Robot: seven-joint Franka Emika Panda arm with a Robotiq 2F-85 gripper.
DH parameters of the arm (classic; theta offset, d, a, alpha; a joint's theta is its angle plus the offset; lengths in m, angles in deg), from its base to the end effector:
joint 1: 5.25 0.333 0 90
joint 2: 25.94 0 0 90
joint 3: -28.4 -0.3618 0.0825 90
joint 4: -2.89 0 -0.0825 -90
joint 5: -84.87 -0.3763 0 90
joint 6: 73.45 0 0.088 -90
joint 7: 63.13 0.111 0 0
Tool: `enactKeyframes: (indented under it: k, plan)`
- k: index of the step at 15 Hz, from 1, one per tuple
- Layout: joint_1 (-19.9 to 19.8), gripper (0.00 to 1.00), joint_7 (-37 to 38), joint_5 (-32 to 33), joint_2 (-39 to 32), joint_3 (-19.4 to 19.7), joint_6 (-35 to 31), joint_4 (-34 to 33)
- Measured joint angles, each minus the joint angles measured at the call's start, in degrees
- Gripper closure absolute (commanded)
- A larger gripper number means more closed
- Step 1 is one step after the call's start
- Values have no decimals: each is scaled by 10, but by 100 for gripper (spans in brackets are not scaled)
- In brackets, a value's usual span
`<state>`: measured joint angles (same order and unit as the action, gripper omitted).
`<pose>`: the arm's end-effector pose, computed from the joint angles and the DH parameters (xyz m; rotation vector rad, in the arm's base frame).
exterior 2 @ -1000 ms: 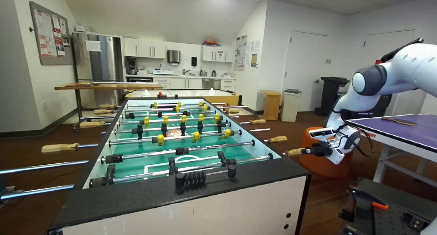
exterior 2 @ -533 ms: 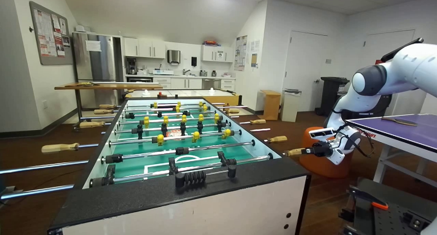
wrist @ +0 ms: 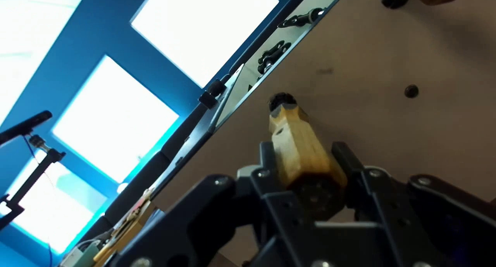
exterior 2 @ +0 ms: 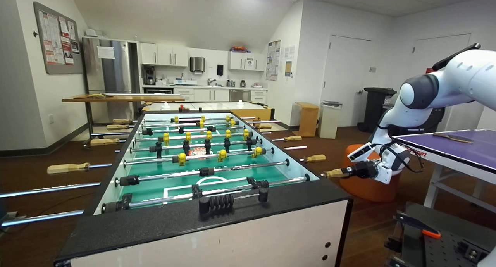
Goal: Rotate the first rod forward
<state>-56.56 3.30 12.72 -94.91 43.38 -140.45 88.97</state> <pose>0.3642 -0.4576 0.0119 -0.1654 1.7460 1.4148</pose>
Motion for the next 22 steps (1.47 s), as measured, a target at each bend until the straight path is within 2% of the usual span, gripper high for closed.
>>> enactKeyframes:
  k: [14,15,18,19,22]
  plan:
    - [9,85,437,0,-1,8,0,-3]
    - [9,60,469,0,-1,8,0,-3]
    - [10,60,529,-1,-2,8,1,-3]
    - [10,85,533,-1,-2,8,1,-3]
    - [9,85,542,-2,-2,8,1,-3]
